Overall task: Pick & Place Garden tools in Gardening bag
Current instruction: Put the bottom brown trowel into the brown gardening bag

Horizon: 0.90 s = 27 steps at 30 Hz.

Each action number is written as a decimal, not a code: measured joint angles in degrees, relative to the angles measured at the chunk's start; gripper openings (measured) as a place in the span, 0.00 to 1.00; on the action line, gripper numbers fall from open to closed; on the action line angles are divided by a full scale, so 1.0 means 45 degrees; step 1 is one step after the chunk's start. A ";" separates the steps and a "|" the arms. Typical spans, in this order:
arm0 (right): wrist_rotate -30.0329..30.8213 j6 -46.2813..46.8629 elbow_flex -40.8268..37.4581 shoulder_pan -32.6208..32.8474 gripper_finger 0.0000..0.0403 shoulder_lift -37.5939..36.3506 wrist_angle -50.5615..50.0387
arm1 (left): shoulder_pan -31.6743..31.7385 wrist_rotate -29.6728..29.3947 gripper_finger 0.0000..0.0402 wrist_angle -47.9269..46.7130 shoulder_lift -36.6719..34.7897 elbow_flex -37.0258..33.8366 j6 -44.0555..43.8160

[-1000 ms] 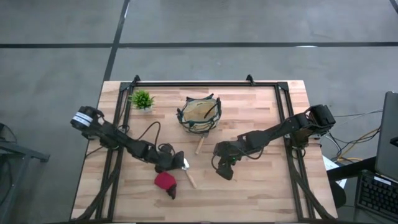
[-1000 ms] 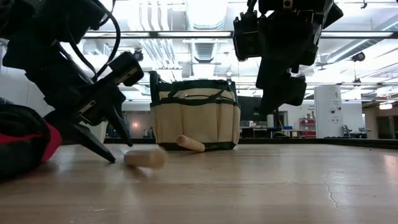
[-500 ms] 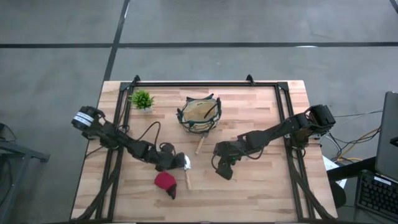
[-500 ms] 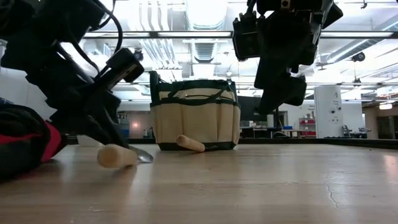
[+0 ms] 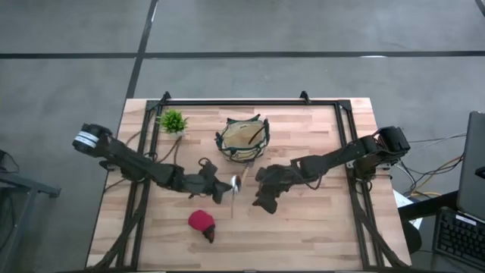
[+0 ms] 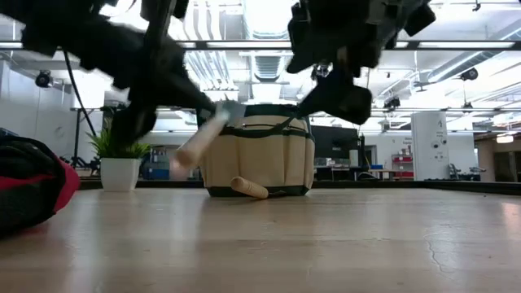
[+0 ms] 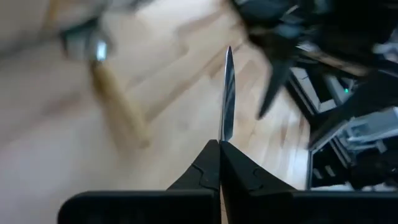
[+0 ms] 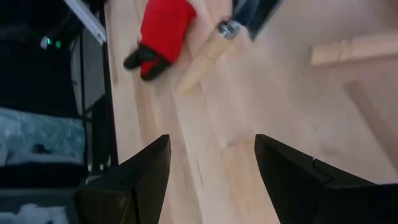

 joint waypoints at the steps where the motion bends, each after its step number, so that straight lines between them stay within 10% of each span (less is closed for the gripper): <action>1: -0.0001 0.0033 0.0051 -0.0103 0.56 -0.0003 0.0008 | 0.0010 -0.0140 0.00 -0.0403 -0.0258 0.0187 0.0569; 9: -0.0153 -0.1436 0.1919 -0.0634 0.56 -0.0019 -0.0026 | 0.0353 -0.0407 0.00 -0.4184 -0.1316 0.1920 0.3203; 19: 0.3924 -0.4566 0.5167 -0.0785 0.55 -0.0062 -0.3387 | 0.0388 -0.0704 0.00 -0.4597 -0.2286 0.2463 0.4468; 27: 0.3338 -0.5268 0.5810 -0.1243 0.52 -0.0078 -0.3829 | 0.0431 -0.1079 0.00 -0.4496 -0.3578 0.2463 0.6070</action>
